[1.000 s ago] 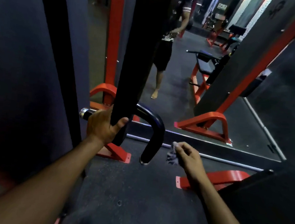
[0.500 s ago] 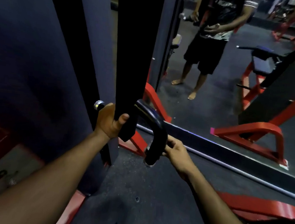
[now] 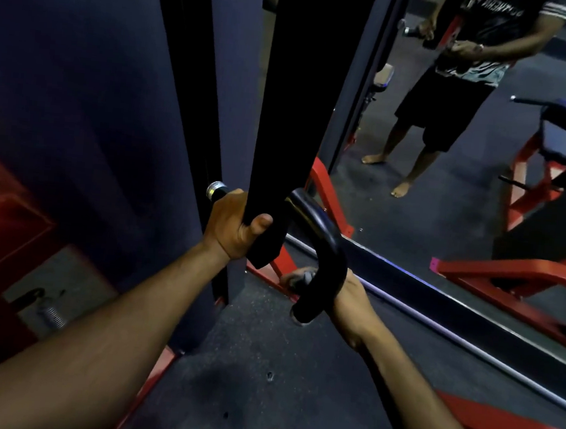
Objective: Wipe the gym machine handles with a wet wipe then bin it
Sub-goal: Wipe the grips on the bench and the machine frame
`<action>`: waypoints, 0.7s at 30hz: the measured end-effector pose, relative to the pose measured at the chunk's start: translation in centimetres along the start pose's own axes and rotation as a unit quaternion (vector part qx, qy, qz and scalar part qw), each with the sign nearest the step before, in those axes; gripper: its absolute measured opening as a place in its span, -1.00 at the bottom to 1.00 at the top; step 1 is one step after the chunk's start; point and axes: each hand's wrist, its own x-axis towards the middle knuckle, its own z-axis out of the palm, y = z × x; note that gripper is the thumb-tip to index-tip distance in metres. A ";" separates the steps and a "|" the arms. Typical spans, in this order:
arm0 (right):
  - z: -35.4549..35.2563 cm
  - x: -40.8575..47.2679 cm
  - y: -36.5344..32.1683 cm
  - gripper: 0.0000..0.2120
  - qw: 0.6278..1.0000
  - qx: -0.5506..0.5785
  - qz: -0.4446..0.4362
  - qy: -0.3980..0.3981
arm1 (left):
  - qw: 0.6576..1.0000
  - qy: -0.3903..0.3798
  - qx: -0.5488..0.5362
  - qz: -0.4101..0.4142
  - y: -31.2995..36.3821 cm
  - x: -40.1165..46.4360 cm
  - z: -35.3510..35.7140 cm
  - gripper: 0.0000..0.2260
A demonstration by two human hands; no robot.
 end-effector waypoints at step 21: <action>0.0 -1.1 -0.7 -0.73 0.986 0.113 0.071 -0.101 | 1.000 0.020 -0.001 0.011 -0.9 -0.3 0.5 -0.12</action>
